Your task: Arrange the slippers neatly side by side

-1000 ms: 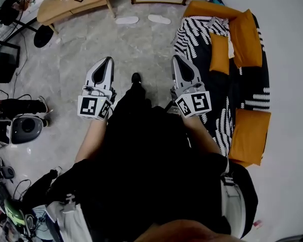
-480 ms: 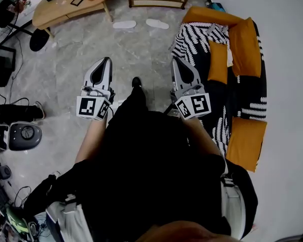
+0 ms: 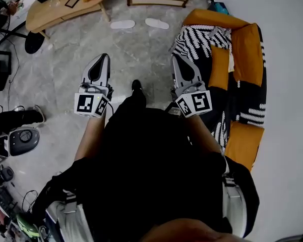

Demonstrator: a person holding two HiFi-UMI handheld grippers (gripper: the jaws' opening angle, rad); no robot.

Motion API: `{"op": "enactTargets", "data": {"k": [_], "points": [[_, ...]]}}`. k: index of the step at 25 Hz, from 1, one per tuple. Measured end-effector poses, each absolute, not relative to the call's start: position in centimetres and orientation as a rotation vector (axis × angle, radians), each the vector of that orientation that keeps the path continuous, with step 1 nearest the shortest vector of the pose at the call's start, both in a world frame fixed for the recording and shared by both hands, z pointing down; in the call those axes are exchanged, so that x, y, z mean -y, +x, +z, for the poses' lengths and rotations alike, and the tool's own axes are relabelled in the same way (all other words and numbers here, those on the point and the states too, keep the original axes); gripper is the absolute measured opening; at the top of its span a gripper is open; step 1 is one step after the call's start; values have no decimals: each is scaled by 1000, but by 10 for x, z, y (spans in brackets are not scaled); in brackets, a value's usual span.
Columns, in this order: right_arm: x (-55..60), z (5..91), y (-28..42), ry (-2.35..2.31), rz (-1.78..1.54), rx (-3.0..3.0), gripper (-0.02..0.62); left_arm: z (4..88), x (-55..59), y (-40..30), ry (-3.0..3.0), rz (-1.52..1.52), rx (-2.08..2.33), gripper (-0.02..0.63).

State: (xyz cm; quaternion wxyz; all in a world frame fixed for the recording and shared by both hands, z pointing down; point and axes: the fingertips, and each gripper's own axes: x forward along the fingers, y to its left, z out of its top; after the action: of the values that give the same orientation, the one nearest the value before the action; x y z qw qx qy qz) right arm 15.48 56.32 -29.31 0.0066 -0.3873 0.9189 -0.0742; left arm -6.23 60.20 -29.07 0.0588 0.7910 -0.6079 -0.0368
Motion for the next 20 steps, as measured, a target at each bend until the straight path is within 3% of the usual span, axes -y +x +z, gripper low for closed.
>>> {"op": "enactTargets", "data": {"k": [20], "points": [[-464,-298,126,-1294,-176,-2864,32,-279,-488,-108,2405,-206,1804,15]]}}
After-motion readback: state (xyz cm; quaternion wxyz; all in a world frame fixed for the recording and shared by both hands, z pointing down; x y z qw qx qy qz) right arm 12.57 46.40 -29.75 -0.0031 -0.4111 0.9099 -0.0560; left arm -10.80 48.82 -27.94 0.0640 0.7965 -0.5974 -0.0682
